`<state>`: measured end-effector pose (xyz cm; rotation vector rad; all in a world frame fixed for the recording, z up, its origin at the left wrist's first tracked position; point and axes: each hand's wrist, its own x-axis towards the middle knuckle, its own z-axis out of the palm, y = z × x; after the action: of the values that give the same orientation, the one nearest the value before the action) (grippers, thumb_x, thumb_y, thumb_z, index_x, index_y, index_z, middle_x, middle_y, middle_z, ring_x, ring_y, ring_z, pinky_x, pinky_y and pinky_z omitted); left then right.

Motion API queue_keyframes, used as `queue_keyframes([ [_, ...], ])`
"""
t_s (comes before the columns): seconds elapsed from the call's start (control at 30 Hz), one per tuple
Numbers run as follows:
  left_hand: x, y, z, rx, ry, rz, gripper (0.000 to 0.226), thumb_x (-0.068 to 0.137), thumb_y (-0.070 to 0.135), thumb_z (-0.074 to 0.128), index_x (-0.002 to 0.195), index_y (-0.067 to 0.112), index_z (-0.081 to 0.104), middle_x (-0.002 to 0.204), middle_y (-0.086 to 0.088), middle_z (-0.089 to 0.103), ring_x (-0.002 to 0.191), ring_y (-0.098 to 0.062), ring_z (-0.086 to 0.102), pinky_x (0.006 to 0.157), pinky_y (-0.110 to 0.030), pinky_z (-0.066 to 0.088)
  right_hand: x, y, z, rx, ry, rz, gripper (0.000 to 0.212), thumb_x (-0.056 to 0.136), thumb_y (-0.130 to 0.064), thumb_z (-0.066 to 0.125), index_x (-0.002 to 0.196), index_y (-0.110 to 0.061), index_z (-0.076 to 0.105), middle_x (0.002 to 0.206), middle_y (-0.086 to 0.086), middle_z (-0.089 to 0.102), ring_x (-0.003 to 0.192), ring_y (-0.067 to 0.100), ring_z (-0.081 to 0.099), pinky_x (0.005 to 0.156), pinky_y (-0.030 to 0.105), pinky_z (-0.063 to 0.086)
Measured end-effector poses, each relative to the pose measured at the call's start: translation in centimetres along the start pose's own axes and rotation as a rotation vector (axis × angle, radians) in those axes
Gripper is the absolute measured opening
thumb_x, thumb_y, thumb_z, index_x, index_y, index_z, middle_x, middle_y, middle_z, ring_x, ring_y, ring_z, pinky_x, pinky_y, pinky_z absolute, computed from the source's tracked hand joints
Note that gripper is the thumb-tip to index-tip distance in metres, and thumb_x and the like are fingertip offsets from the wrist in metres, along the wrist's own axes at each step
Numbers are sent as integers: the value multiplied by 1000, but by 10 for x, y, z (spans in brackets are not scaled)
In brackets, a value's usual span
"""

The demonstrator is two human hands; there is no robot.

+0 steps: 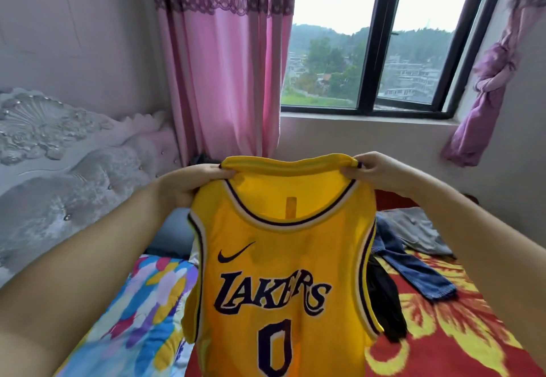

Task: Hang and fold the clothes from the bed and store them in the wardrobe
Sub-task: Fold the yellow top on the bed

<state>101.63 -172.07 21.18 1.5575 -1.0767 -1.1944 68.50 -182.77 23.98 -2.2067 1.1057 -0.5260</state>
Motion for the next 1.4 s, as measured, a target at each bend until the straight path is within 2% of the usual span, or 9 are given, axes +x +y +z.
queue_keyframes([
  [0.17,-10,23,68,-213,-13,-35,17,98,17,53,90,4,60,68,-11,69,53,-18,67,48,-27,56,18,-36,35,-166,297,-12,32,100,-20,43,70,-9,47,65,2,49,66,21,45,52,29,32],
  [0.4,-31,50,110,-506,-51,108,30,101,14,40,78,8,58,53,-3,58,43,-12,55,49,-23,51,1,-86,59,-271,111,-238,40,96,-55,44,92,-15,49,80,-1,54,68,15,48,55,26,34],
  [0.5,-44,57,101,-562,-135,131,32,100,12,40,80,0,61,73,-17,70,66,-27,70,68,-38,59,-9,-82,46,-347,23,-325,36,90,-36,65,113,-13,49,90,0,55,70,10,48,54,13,37],
  [0.67,-64,72,85,-52,-62,499,12,95,13,57,102,13,66,98,-4,74,92,-16,71,86,-30,56,-21,-83,22,-75,21,-311,18,91,4,51,102,-10,54,79,1,51,67,13,46,61,23,40],
  [0.8,-73,82,81,773,248,994,74,83,25,75,145,23,34,146,0,41,135,-10,35,115,-25,23,-31,-89,-7,110,-13,-302,28,91,14,42,111,4,58,93,14,61,79,21,59,75,37,51],
  [0.9,-77,93,86,925,66,820,88,80,35,76,148,33,21,145,5,43,132,-10,44,115,-36,30,-39,-97,-22,210,-71,-384,29,93,16,39,111,7,60,79,-1,71,69,7,66,67,21,56],
  [1.0,-80,100,78,645,-281,661,35,81,26,70,111,32,54,93,22,70,81,8,67,65,-7,51,-48,-102,-35,252,-188,-453,27,85,4,48,102,-9,66,84,-3,74,78,11,69,72,24,58],
  [1.13,-64,106,65,455,-429,612,10,83,25,65,93,21,63,79,14,72,70,-3,69,62,-14,54,-40,-86,-46,125,-261,-391,24,84,-3,49,100,-7,66,86,12,69,79,20,64,76,29,57],
  [1.4,53,86,87,1006,86,533,14,89,24,68,90,13,60,80,-1,56,74,-18,52,56,-24,37,50,-15,-3,-453,81,-106,16,92,2,43,86,-10,50,85,8,49,82,19,45,72,29,34],
])
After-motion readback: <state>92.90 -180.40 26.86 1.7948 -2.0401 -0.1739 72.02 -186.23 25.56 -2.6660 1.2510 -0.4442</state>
